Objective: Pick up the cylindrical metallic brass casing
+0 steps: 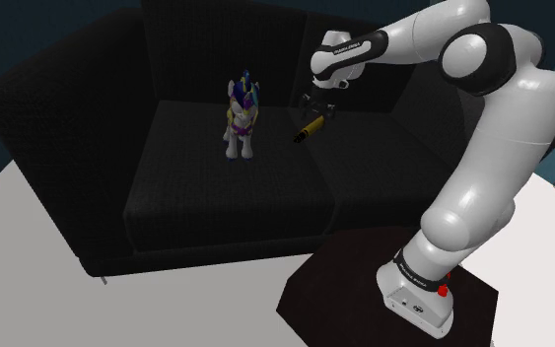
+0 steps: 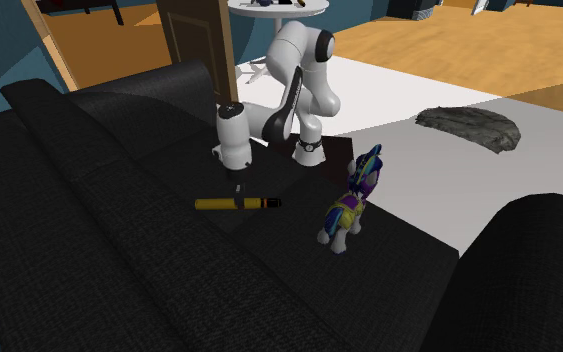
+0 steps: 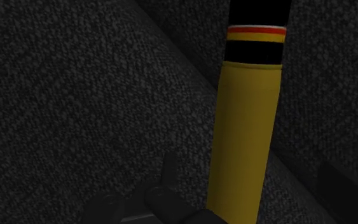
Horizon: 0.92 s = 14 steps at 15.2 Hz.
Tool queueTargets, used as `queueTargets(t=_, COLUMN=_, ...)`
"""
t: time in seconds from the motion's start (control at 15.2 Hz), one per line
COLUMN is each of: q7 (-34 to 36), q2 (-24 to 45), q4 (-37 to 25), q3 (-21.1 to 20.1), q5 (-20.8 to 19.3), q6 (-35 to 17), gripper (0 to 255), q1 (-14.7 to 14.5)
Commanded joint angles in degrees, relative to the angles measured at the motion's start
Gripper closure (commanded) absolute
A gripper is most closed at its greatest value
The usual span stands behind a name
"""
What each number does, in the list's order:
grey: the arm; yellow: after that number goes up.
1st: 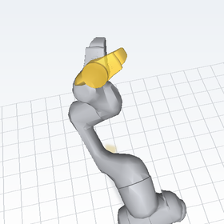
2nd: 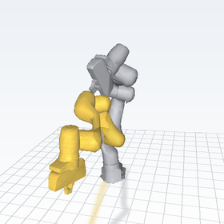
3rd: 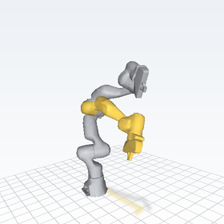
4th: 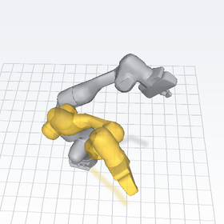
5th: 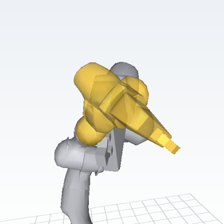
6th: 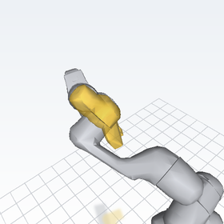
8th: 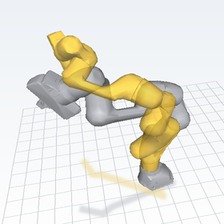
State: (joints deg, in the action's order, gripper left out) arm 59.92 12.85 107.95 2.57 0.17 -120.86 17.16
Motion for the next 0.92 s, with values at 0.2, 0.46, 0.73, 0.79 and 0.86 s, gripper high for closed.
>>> queueTargets(t=0.2, q7=0.04, q2=1.45, q4=1.61, q3=0.00, q5=0.08, q6=-3.09, gripper=0, q1=0.02)
queueTargets(t=0.46, q7=0.08, q2=1.46, q4=1.64, q3=-0.02, q5=0.08, q6=-3.13, gripper=255, q1=0.00)
queueTargets(t=0.73, q7=0.08, q2=1.50, q4=1.58, q3=-0.02, q5=0.08, q6=-3.11, gripper=255, q1=0.00)
queueTargets(t=0.79, q7=0.09, q2=1.49, q4=1.59, q3=-0.02, q5=0.08, q6=-3.10, gripper=255, q1=0.00)
queueTargets(t=0.86, q7=0.09, q2=1.49, q4=1.59, q3=-0.02, q5=0.08, q6=-3.11, gripper=255, q1=0.00)
